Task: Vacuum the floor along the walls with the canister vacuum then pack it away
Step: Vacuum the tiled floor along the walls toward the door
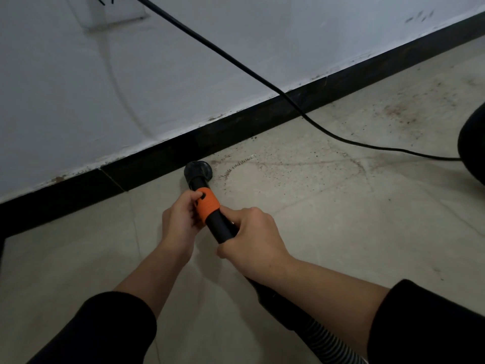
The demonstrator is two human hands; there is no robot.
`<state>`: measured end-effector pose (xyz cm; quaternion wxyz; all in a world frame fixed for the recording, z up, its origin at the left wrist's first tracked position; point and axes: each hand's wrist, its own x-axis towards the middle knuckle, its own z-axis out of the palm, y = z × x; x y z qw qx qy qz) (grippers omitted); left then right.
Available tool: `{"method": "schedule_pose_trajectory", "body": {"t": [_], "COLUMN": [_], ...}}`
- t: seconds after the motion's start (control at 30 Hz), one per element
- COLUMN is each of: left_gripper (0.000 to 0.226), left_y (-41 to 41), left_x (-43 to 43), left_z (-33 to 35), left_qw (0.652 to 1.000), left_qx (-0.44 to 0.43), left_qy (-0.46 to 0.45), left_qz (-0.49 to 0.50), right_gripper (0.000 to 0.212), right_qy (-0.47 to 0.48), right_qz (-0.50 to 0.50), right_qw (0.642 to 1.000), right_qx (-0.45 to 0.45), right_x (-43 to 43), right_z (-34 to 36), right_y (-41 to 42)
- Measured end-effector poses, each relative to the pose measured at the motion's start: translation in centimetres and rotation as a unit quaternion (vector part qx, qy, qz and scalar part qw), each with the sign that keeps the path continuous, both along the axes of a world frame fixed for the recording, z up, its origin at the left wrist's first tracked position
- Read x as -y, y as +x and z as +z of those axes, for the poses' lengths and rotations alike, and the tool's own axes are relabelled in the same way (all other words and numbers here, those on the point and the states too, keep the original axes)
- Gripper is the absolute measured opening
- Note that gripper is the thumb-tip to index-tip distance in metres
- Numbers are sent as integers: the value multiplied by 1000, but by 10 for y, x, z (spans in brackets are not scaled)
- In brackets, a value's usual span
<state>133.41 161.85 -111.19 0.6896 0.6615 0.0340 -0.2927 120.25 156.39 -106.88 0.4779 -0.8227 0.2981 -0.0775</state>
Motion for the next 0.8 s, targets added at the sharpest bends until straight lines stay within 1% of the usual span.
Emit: {"method": "schedule_pose_trajectory", "body": {"t": [0.27, 0.53, 0.8], "left_gripper": [9, 10, 10], "left_y": [-19, -37, -55], "left_x": [-5, -5, -2], "left_z": [5, 8, 12], "left_qw": [1000, 999, 999], "left_qx": [-6, -17, -26], "left_qy": [5, 13, 17], "left_qz": [-11, -28, -42], "right_gripper": [33, 56, 57], "right_qy": [20, 28, 21], "right_qz": [0, -3, -15], "right_qw": [1000, 999, 999], "right_qx": [-10, -22, -34], "right_x": [-4, -5, -4], "right_z": [6, 13, 15], "right_y": [-19, -40, -58]}}
